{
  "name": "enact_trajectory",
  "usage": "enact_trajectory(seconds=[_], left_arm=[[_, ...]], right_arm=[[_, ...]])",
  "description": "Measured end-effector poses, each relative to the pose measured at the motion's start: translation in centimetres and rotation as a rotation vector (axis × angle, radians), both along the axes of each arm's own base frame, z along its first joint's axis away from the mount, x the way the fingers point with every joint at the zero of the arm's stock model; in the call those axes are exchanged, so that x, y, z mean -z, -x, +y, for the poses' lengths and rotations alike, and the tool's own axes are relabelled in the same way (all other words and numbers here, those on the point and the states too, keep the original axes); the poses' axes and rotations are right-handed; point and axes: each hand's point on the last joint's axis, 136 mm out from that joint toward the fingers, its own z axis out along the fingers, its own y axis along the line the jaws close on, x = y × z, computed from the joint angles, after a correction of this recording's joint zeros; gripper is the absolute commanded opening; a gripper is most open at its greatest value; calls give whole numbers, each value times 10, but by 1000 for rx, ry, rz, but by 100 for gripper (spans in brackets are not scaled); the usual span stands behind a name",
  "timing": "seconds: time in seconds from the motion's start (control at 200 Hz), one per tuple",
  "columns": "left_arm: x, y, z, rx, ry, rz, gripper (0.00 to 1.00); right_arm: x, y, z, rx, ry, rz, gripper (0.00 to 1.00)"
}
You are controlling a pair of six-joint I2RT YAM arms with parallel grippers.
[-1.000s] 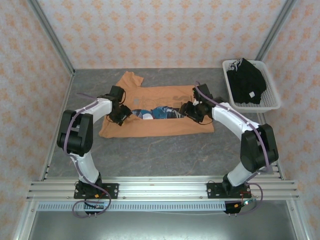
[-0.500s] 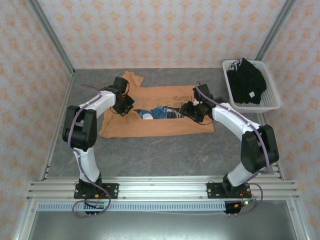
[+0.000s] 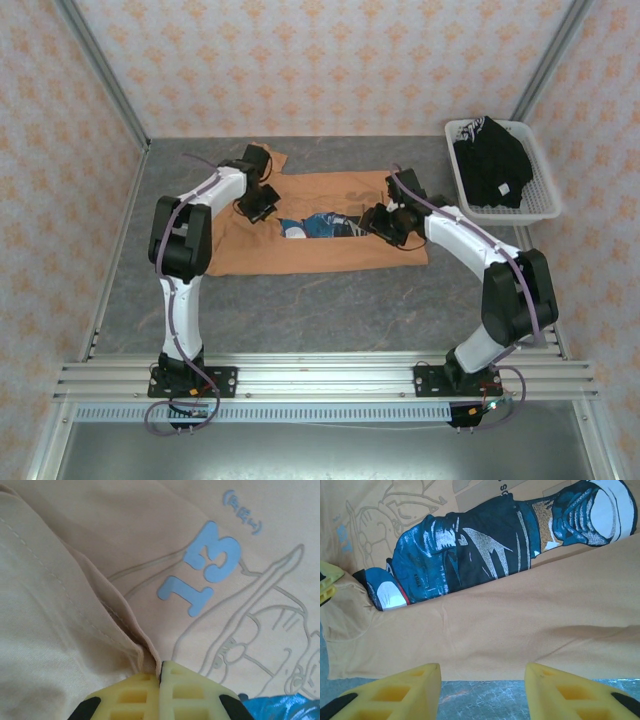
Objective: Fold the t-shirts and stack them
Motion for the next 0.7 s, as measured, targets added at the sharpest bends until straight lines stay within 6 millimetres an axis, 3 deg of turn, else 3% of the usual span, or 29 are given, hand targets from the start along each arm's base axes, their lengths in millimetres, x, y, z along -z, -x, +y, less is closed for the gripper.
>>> enact_trajectory(seconds=[0.59, 0.631, 0.701], left_arm=[[-17, 1, -17, 107, -41, -20, 7], [-19, -2, -21, 119, -40, -30, 12], [-23, -10, -27, 142, -40, -53, 30]], right_arm=[[3, 3, 1, 11, -11, 18, 45], [3, 3, 1, 13, -15, 22, 46], [5, 4, 1, 15, -17, 28, 46]])
